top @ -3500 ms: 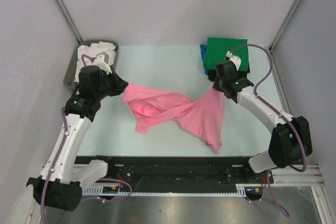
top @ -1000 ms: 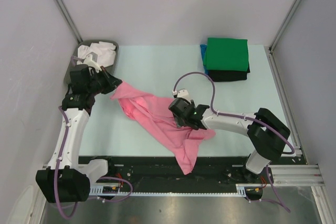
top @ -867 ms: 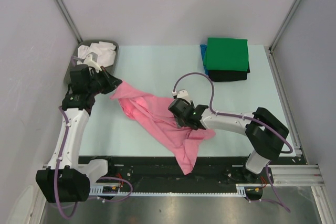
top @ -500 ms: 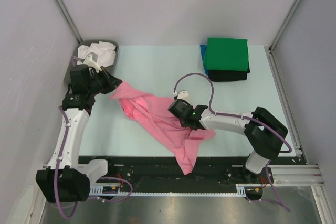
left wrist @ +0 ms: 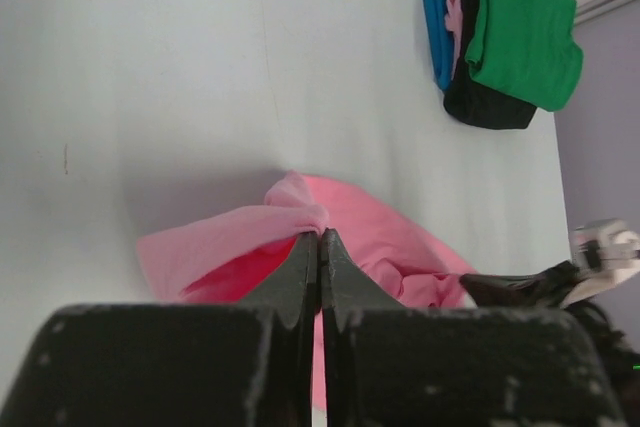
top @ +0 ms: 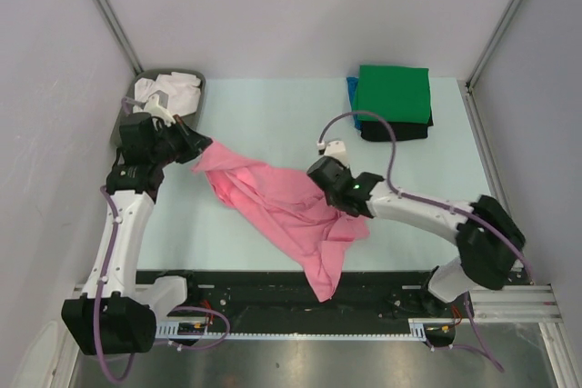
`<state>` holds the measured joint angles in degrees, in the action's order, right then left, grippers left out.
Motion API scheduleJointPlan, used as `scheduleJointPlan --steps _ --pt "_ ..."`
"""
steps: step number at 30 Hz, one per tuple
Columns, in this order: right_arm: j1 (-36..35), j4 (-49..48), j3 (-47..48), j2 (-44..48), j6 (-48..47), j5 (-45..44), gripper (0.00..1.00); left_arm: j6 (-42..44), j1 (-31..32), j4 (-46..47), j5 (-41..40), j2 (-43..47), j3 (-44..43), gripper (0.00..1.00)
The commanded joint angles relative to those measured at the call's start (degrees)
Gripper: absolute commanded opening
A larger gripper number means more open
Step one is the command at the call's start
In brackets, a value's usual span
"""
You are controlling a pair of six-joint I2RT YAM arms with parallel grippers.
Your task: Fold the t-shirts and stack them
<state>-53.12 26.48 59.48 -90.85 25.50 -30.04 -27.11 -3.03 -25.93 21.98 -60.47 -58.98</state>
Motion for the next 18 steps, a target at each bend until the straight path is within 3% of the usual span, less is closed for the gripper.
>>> scheduleJointPlan --steps 1,7,13,18 --pt "4.3 1.5 2.5 12.7 -2.6 -6.2 0.0 -2.4 -0.4 2.5 4.6 2.1 0.6 0.0" --pt "15.0 6.6 5.8 25.5 -4.8 -7.6 0.0 -4.8 -0.4 3.9 5.2 2.3 1.7 0.0" --pt "15.2 7.0 13.1 37.3 -9.6 -6.3 0.0 -9.3 -0.6 6.9 8.7 9.7 -1.8 0.0" --pt "13.4 6.4 17.0 45.4 -13.2 2.9 0.0 -11.4 -0.6 5.6 8.6 17.6 -9.2 0.0"
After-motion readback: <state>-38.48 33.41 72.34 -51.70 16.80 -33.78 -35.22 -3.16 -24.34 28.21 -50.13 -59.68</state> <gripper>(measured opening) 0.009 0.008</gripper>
